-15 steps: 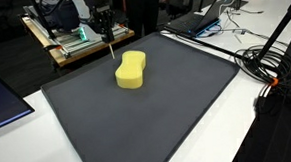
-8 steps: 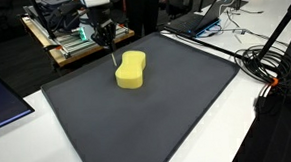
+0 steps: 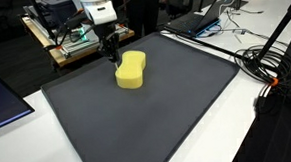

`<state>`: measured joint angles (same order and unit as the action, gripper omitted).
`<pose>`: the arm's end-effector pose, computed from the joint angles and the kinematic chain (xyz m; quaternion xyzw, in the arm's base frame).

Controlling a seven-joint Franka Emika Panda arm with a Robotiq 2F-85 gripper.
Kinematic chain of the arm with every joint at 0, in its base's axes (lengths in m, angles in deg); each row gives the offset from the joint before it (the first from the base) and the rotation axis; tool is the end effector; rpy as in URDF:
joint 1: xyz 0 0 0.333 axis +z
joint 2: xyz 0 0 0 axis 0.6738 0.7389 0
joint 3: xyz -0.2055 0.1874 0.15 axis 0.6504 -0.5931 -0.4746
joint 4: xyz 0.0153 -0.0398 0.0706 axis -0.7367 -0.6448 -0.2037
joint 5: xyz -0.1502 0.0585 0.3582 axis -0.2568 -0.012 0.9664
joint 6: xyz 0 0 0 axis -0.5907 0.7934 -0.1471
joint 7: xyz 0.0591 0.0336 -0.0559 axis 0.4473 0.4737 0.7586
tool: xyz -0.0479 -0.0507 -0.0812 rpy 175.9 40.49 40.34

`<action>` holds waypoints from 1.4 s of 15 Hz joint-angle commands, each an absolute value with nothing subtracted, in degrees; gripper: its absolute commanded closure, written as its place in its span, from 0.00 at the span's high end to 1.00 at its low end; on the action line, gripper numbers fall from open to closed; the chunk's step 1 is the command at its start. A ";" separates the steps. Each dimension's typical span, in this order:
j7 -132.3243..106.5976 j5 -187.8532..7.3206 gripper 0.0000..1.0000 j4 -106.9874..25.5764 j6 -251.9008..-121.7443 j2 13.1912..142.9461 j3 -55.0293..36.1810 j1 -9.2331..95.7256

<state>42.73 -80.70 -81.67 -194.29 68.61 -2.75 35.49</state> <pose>0.4953 -0.1569 0.2899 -0.9690 -0.2453 -0.0273 0.0117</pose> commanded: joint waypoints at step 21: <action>48.15 -77.00 0.03 -68.55 -186.54 85.46 -8.01 27.07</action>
